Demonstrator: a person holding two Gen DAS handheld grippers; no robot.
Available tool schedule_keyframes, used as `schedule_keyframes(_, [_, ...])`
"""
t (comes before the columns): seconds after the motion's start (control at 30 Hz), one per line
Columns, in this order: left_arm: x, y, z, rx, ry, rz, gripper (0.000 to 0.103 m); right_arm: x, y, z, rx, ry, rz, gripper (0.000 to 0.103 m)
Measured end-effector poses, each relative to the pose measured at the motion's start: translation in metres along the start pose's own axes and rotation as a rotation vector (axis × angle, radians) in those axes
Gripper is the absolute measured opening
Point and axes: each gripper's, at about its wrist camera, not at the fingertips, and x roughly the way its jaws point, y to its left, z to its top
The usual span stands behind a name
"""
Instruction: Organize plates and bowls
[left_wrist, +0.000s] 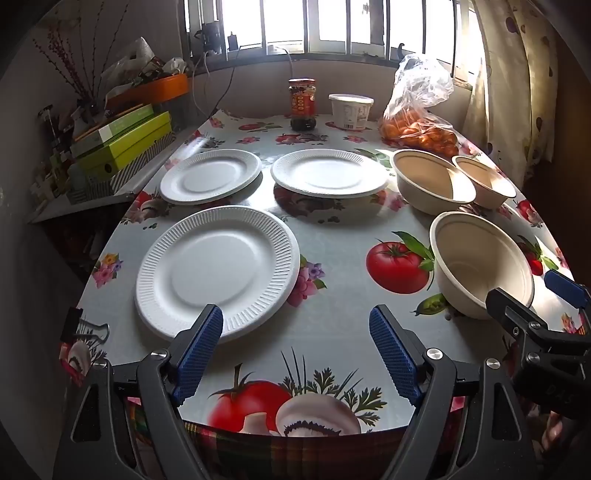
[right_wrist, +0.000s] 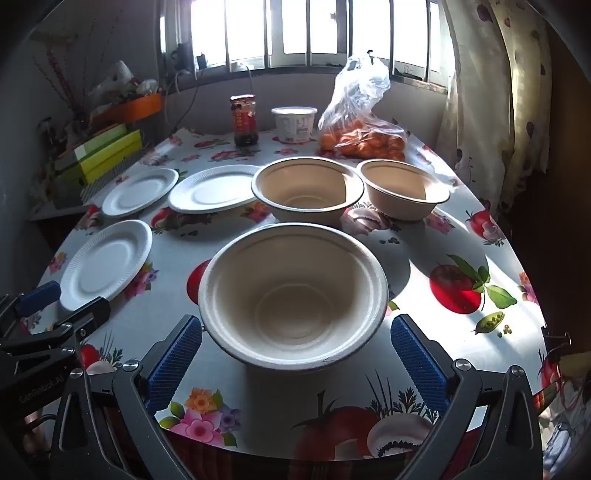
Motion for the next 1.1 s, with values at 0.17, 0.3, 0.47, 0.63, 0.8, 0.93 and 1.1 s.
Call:
schedule_keyframes(0.17, [0.001,0.001,0.000,-0.005,0.001,-0.011,0.082,0.000,0.002,0.001,0.020,-0.006,-0.008,0.103])
schedule_keyframes(0.3, [0.003,0.004,0.000,-0.011,0.005,-0.009,0.082,-0.001,-0.002,-0.001,0.031,-0.006,-0.007,0.103])
schedule_keyframes(0.47, [0.001,0.001,0.001,-0.003,0.005,-0.017,0.082,0.003,0.008,-0.002,0.039,-0.010,-0.001,0.103])
schedule_keyframes(0.63, [0.002,0.000,0.002,-0.007,0.003,-0.015,0.082,0.001,0.007,0.001,0.043,-0.007,0.009,0.103])
schedule_keyframes(0.8, [0.002,0.001,0.002,-0.009,0.004,-0.012,0.082,0.001,0.007,0.001,0.043,-0.007,0.008,0.103])
schedule_keyframes(0.93, [0.002,0.002,0.001,-0.011,0.005,-0.013,0.082,0.001,0.007,0.001,0.044,-0.008,0.008,0.103])
schedule_keyframes(1.1, [0.003,0.002,0.001,-0.011,0.006,-0.013,0.082,0.001,0.006,0.000,0.046,-0.005,0.011,0.103])
